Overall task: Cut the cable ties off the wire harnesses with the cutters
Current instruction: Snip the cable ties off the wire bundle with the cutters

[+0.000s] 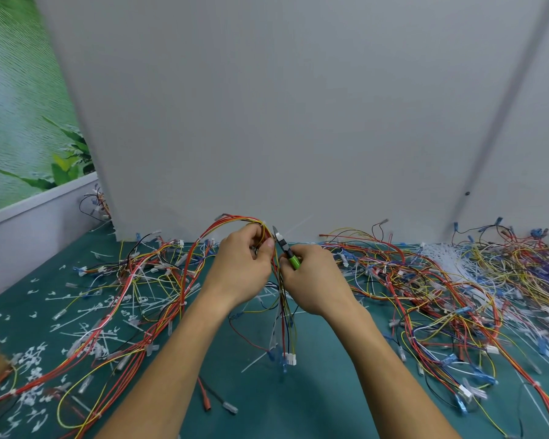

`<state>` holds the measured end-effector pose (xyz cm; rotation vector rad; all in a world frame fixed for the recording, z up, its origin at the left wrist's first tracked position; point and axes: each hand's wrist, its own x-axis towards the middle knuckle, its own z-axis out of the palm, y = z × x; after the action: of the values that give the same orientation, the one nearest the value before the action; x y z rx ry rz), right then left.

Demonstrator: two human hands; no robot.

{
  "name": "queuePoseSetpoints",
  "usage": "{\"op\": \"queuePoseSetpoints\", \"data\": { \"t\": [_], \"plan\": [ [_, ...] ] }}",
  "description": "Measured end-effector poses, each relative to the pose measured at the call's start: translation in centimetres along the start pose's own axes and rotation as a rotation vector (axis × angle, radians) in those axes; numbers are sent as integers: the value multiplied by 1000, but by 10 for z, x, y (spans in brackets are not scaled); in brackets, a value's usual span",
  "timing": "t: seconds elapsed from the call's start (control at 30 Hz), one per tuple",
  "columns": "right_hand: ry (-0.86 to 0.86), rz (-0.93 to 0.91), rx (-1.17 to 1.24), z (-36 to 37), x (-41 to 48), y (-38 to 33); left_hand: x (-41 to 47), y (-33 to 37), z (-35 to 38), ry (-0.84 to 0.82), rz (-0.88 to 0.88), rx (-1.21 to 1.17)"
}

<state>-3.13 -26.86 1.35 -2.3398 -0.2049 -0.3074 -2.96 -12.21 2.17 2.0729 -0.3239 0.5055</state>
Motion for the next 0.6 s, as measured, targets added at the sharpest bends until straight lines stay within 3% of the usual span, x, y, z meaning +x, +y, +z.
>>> {"op": "queuePoseSetpoints", "data": {
  "t": [0.6],
  "plan": [
    [-22,-2,-15,-1,-3,-2,-1,2,1,1,-23,-16]
  ]
}}
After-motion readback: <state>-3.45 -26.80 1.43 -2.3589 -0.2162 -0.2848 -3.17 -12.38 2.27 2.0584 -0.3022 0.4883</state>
